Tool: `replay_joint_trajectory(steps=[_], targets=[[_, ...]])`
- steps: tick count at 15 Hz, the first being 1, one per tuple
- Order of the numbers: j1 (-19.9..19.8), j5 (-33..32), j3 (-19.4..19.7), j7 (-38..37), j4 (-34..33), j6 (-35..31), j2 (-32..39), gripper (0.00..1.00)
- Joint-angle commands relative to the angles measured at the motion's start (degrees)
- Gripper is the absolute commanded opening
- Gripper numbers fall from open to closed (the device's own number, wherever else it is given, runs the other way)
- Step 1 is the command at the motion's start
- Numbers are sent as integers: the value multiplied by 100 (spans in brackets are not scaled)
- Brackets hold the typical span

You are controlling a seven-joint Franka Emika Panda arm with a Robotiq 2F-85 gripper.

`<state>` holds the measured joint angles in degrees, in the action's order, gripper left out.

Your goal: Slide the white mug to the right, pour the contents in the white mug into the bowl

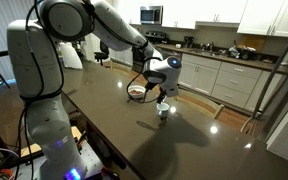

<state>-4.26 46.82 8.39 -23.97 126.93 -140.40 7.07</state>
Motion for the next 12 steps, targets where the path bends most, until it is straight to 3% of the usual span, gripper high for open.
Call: replay_joint_trajectory(steps=[1,8,12], targets=[[-86,-624,-55,522,223,561,-548,100],[-23,-2143,-190,750,109,1091,-900,100],[-30,-2142,-267,600,60,962,-823,100]])
